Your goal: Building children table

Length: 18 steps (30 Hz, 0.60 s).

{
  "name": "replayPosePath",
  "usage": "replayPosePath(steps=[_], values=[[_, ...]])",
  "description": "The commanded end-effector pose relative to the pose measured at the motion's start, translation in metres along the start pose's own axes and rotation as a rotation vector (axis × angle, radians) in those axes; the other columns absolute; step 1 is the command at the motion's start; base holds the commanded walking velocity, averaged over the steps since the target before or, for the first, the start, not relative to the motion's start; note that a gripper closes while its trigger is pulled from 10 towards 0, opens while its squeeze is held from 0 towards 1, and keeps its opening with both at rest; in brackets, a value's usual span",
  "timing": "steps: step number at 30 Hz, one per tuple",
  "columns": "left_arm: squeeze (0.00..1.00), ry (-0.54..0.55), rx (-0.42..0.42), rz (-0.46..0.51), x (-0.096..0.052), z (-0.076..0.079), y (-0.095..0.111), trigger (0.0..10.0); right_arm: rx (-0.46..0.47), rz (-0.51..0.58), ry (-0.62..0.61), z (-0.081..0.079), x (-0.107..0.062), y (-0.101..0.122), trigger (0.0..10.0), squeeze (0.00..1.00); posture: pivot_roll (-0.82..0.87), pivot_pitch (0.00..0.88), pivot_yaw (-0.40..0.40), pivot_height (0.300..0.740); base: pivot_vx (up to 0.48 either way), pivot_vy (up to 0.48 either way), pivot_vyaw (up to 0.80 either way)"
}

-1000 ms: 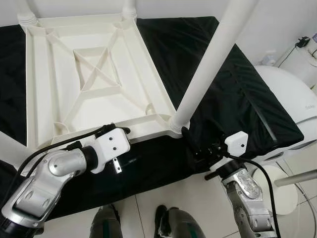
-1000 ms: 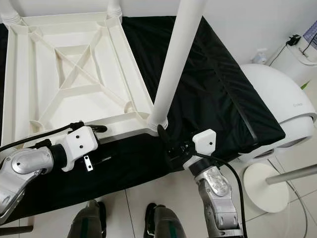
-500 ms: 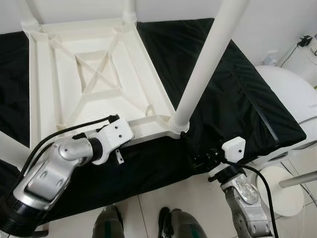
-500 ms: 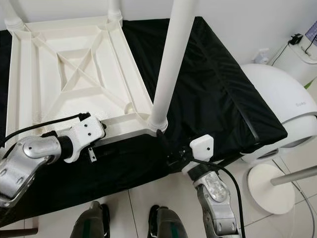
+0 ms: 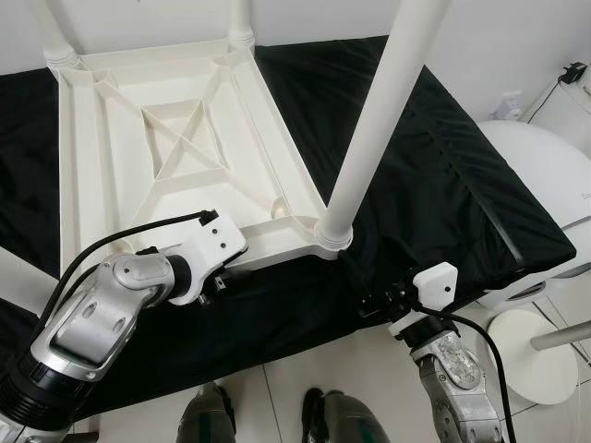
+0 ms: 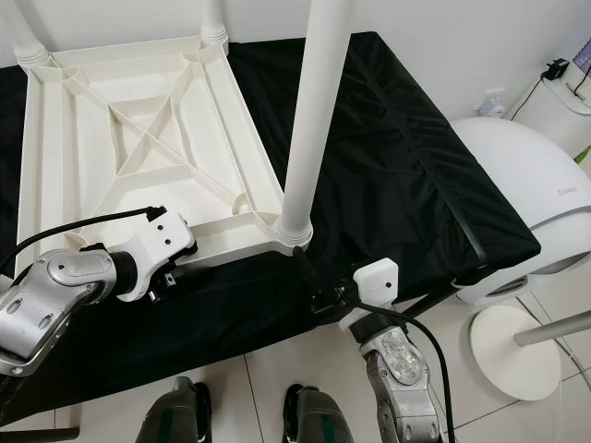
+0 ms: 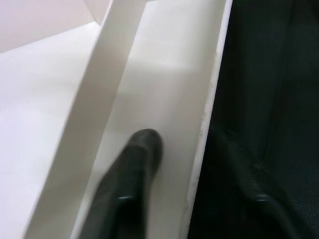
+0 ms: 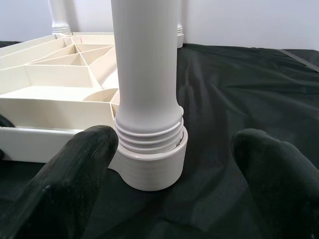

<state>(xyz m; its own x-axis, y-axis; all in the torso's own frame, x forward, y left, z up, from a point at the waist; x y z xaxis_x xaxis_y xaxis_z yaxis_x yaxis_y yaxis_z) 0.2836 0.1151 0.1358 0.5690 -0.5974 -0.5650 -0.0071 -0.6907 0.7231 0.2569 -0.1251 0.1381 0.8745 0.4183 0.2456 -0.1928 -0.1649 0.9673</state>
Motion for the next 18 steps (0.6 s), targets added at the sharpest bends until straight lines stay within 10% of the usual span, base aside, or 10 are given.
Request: replayPosePath(steps=[1, 12, 13, 14, 15, 18], values=[[0.0, -0.063, -0.031, -0.072, 0.0046, 0.012, -0.0168, 10.0, -0.003, -0.008, -0.008, -0.0002, -0.0032, -0.0029, 10.0, 0.0, 0.05, 0.165, -0.005, 0.74, 0.0, 0.0, 0.0], [0.0, -0.081, -0.011, -0.097, 0.0057, 0.0128, -0.0181, 9.4, -0.007, -0.009, -0.021, 0.0008, -0.0048, -0.0033, 10.0, 0.0, 0.04, 0.174, 0.005, 0.74, 0.0, 0.0, 0.0], [0.0, -0.083, -0.008, -0.096, 0.0055, 0.0128, -0.0179, 6.5, -0.009, -0.01, -0.024, 0.0012, -0.0052, -0.0036, 10.0, 0.0, 0.04, 0.175, 0.007, 0.74, 0.0, 0.0, 0.0], [0.0, -0.084, -0.006, -0.095, 0.0054, 0.0128, -0.0178, 6.5, -0.01, -0.01, -0.027, 0.0016, -0.0054, -0.0037, 10.0, 0.0, 0.04, 0.175, 0.007, 0.74, 0.0, 0.0, 0.0], [0.0, -0.089, -0.001, -0.093, 0.0054, 0.0133, -0.0174, 0.0, -0.011, -0.01, -0.031, 0.002, -0.0059, -0.0036, 10.0, 0.0, 0.04, 0.178, 0.01, 0.74, 0.0, 0.0, 0.0], [0.0, -0.091, 0.002, -0.093, 0.0054, 0.0136, -0.0172, 0.0, -0.011, -0.01, -0.033, 0.0022, -0.0062, -0.0035, 10.0, 0.0, 0.04, 0.178, 0.01, 0.74, 0.0, 0.0, 0.0]])
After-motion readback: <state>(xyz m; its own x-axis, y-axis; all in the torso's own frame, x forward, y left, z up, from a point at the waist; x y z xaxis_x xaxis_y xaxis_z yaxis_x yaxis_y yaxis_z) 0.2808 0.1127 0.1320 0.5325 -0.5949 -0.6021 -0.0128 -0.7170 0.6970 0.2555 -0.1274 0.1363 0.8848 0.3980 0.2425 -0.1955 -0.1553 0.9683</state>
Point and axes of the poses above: a point about 5 cm out from each wrist's last joint towards the gripper, its own x axis pointing out of the wrist towards the gripper, its own y axis along the axis of the wrist's last joint, z = x × y, the point moved 4 cm from there along x, pointing out of the wrist towards the gripper, and after that the axes turned 7 degrees about x, right-handed, at the moved point
